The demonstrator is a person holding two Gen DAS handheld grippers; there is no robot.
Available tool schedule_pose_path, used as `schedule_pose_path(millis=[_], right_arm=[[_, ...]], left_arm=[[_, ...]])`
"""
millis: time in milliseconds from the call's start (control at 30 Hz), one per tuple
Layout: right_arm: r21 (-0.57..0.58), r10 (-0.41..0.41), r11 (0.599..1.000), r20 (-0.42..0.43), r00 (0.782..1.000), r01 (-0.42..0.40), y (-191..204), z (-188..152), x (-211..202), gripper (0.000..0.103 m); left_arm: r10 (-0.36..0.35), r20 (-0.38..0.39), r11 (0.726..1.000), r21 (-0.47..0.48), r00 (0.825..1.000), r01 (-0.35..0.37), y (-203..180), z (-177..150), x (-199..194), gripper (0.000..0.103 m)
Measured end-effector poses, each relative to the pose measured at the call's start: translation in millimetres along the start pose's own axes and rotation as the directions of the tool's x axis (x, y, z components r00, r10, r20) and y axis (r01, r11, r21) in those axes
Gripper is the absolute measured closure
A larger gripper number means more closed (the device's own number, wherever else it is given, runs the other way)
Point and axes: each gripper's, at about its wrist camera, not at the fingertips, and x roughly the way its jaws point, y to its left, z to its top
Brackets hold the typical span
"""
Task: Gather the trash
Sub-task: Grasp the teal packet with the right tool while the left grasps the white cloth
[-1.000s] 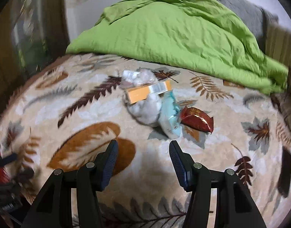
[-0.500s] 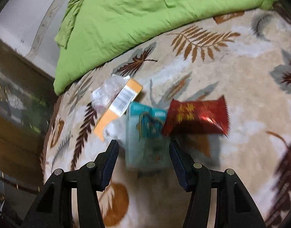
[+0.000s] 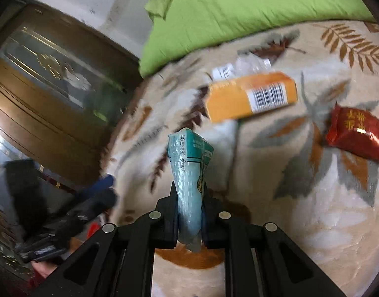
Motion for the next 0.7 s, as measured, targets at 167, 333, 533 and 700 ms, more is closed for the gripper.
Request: schedule_pose_path(millis=[167,333,533,700], right_arm=[[0.076,-0.102,0.993,0.152,0.983,0.092,-17,11,-33,0.088],[0.105,-0.320,0.947,0.233,0.918,0.304,-19,10,-52,0.088],[0.122,-0.385,0.922,0.235,0.892,0.366,-31,16,-56,0.088],[0.084,-0.387,0.922,0.212,0.898,0.377,-29,17,-47,0.088]], left_arm=[[-0.050,-0.049,0.999,0.006,0.998,0.050,-18,16,23,0.033],[-0.057,-0.116,0.998,0.026,0.992,0.060,-47,26,64,0.033],[0.033,-0.154,0.999,0.045,0.987,-0.027,-52,24,114,0.073],[-0.012,-0.091,1.000,-0.005,0.996,0.012,-32,7,93,0.080]])
